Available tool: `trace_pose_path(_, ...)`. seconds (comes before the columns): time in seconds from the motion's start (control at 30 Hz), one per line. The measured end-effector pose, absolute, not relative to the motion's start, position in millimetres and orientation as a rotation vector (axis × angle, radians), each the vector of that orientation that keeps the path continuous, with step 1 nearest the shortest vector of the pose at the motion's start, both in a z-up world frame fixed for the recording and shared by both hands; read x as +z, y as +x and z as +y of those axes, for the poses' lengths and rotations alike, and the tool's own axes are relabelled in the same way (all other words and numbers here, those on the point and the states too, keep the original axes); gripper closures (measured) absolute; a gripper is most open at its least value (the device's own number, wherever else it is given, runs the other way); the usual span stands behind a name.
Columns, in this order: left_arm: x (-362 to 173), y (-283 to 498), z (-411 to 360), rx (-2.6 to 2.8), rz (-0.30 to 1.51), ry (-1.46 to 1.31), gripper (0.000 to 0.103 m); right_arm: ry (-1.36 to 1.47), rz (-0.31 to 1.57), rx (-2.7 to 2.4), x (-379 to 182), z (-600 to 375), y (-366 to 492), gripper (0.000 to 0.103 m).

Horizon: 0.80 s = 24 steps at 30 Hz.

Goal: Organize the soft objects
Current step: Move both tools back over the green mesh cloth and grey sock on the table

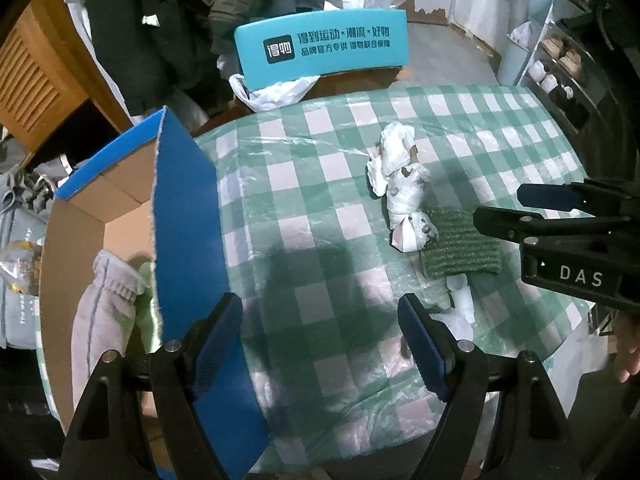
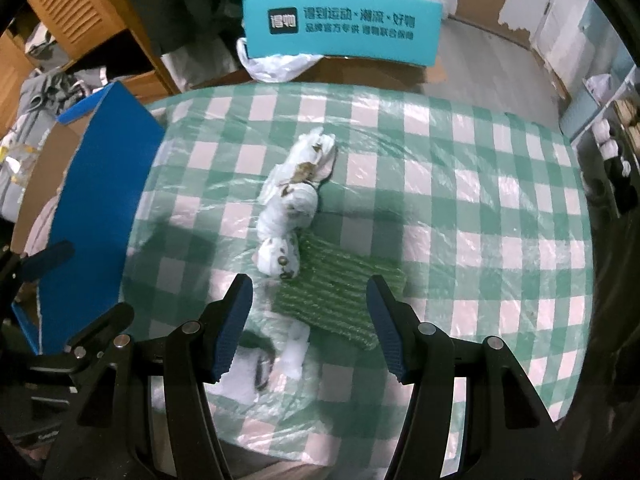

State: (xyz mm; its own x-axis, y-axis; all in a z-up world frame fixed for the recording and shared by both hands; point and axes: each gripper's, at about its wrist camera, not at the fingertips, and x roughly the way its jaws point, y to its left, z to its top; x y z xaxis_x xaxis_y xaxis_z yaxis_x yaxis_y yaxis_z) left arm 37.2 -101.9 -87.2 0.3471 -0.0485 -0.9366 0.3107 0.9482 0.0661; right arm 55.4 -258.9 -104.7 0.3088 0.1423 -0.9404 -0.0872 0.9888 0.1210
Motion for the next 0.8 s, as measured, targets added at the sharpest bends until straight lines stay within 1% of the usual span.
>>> trace_pose_path(0.27, -104, 50, -109, -0.234, 1.238, 0.257, 0.022, 0.084, 1.299, 0.142, -138, -269, 61, 0.044)
trace_pose_path(0.8, -137, 61, -118, -0.242, 1.308, 0.261, 0.022, 0.034, 1.371, 0.119, -192, -264, 70, 0.044)
